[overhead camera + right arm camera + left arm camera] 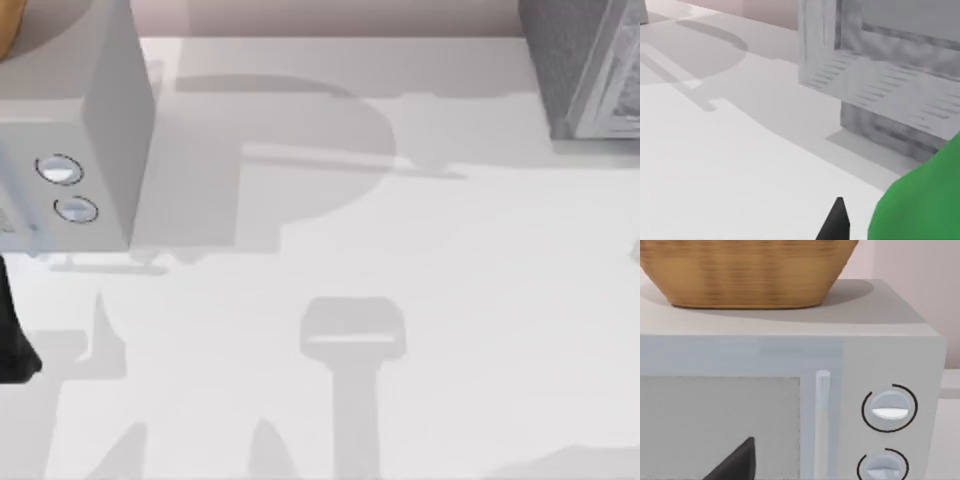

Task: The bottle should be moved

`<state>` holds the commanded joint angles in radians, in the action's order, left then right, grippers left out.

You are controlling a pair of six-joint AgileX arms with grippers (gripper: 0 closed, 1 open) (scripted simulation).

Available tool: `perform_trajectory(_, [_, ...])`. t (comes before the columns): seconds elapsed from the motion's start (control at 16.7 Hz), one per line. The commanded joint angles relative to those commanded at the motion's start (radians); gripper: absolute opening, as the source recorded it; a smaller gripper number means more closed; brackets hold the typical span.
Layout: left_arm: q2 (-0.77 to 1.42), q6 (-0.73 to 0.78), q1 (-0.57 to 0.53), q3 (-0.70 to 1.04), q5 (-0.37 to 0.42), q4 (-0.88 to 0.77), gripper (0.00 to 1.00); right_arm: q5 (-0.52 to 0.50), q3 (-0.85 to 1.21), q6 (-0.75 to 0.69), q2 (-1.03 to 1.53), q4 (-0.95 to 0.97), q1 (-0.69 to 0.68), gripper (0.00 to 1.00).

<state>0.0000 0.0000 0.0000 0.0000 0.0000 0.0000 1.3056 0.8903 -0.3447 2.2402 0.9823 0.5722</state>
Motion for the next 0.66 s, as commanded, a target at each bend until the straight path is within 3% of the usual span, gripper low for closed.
perform_trajectory(0.3, [0.000,0.000,0.000,0.000,0.000,0.000,1.00,0.000,0.000,0.000,0.000,0.000,0.000,0.98])
perform_trajectory(0.66, [0.000,0.000,0.000,0.000,0.000,0.000,1.00,0.000,0.000,0.000,0.000,0.000,0.000,1.00])
